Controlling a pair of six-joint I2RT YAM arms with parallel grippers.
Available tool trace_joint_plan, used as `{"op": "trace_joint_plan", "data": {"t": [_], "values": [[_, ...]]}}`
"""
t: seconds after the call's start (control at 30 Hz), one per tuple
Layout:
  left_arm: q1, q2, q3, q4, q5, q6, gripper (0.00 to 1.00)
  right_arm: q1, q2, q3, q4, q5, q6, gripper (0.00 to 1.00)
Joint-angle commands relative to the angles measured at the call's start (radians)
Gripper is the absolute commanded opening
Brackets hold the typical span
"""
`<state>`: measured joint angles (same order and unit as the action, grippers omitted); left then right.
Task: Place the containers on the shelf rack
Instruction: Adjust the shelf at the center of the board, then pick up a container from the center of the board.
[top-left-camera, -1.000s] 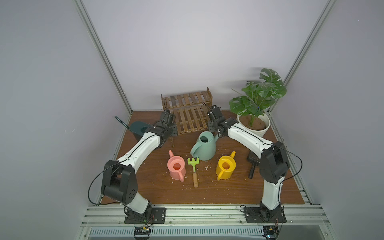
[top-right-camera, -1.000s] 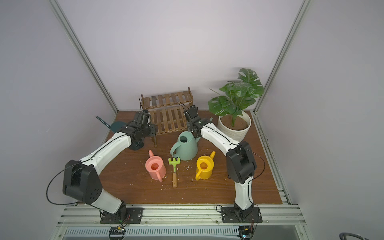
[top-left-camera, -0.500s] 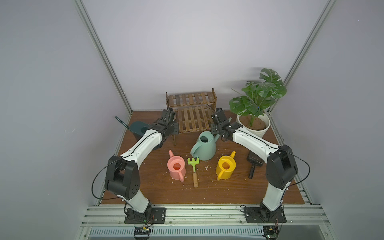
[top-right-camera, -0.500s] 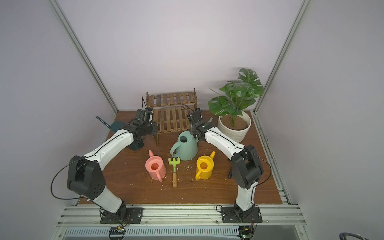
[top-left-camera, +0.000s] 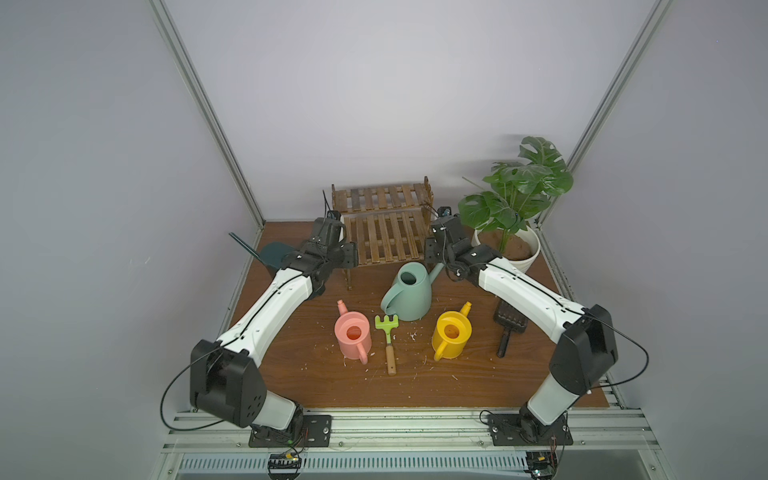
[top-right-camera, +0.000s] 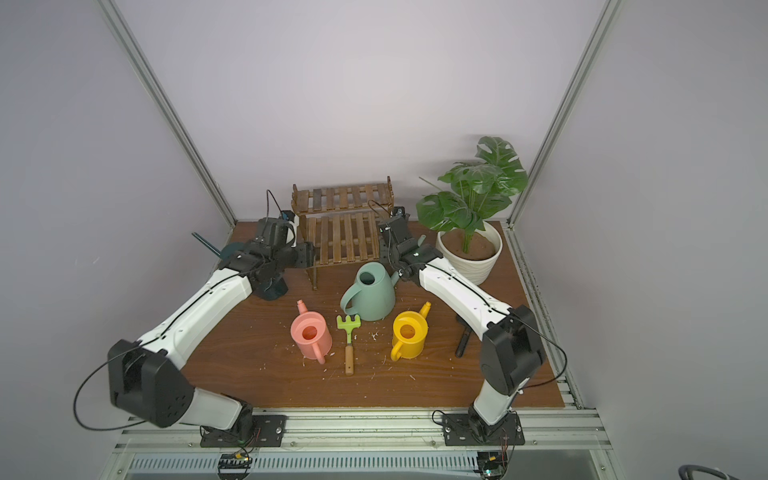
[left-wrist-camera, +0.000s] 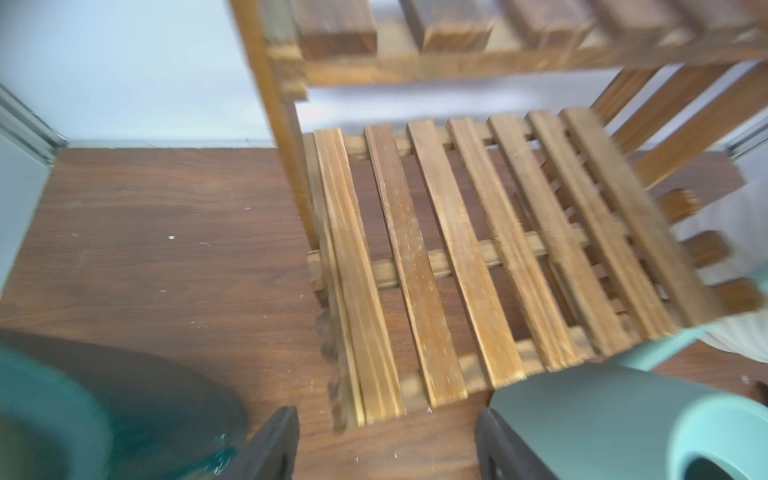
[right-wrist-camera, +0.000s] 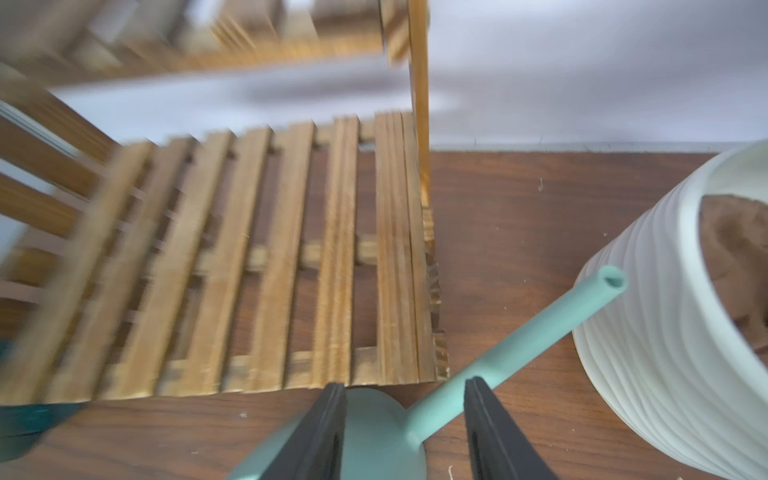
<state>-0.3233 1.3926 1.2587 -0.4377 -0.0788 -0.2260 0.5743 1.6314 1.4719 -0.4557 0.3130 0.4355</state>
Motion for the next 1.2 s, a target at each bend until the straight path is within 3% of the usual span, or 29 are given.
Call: {"op": "trace_joint_plan", "data": {"t": [0.0, 0.23, 0.5, 0.77, 1.17], "values": [[-0.008, -0.12, -0.079, -0.071, -0.04, -0.038, 0.74, 0.018, -0.082, -0.046, 0.056, -0.055, 0.002, 0.52], [0.018, -0.334, -0.302, -0.128, -0.091, -0.151, 0.8, 0.079, -0.154, -0.121, 0.092, -0.049, -0.006, 0.74], [0.05, -0.224, -0.317, -0.125, -0.205, -0.309, 0.83, 0.079, -0.285, -0.315, 0.261, -0.067, 0.005, 0.98], [0.051, -0.062, -0.223, -0.124, -0.335, -0.5, 0.82, 0.078, -0.361, -0.361, 0.256, -0.066, 0.002, 0.99], [0.06, 0.135, -0.113, -0.121, -0.445, -0.595, 0.79, 0.075, -0.38, -0.403, 0.306, -0.066, -0.005, 0.99]]}}
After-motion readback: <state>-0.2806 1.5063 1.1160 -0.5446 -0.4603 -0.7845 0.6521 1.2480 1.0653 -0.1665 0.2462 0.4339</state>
